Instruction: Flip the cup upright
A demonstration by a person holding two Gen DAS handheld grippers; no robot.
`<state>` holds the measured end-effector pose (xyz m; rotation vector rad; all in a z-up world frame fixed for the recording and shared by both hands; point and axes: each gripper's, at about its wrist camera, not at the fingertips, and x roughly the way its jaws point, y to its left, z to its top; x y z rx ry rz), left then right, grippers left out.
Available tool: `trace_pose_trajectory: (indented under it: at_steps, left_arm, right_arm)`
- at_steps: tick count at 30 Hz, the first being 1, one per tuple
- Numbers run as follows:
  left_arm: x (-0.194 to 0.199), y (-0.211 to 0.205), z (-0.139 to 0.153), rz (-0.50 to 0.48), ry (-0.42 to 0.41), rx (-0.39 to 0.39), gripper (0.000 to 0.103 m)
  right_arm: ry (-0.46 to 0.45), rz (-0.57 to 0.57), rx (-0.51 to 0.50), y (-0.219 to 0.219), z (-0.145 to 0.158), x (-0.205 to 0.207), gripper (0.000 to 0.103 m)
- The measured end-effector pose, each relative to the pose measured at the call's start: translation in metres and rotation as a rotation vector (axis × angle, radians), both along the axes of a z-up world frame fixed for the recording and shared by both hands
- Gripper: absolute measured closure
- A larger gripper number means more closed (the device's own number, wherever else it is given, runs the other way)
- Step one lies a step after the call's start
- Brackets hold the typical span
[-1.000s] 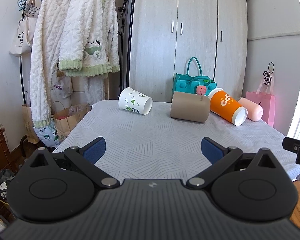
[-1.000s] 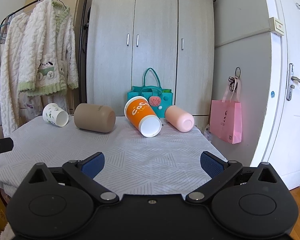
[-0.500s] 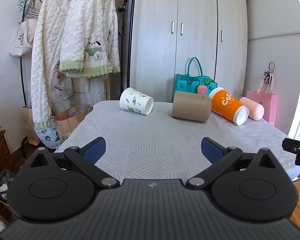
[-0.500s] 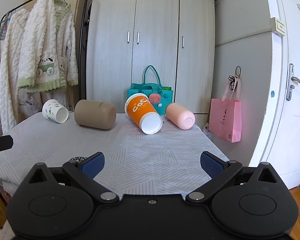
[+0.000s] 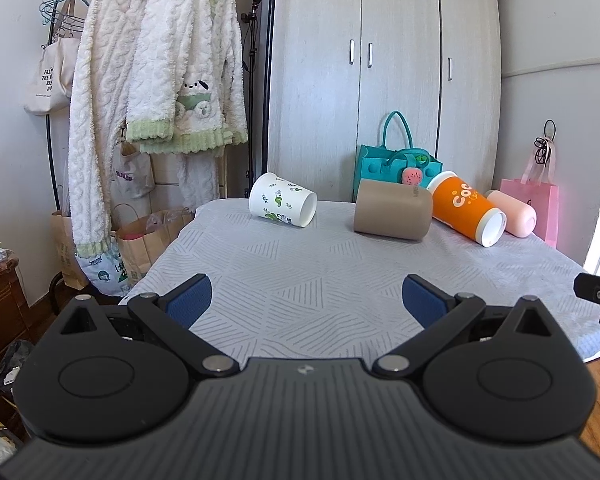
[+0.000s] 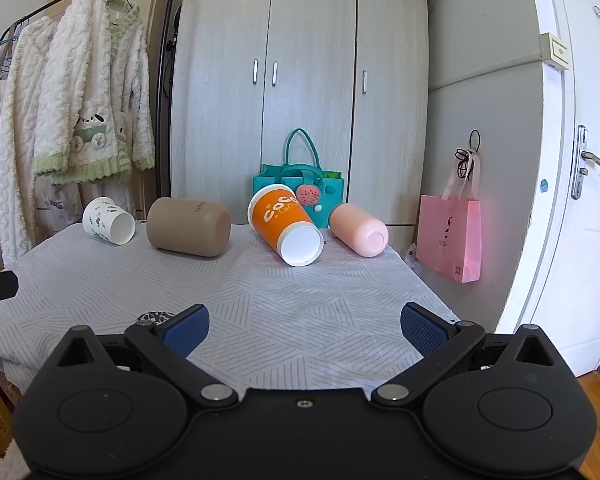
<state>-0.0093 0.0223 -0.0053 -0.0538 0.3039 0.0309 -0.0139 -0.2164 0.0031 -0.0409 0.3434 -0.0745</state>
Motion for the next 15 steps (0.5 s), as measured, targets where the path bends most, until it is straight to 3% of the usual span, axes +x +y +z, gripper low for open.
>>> trace_pose_trajectory:
  at_steps: [15]
  left_arm:
    - [0.0028, -0.0030, -0.0010, -0.012, 0.057, 0.004, 0.000]
  right_arm:
    - [0.015, 0.012, 0.000, -0.0006, -0.0019, 0.0030, 0.000]
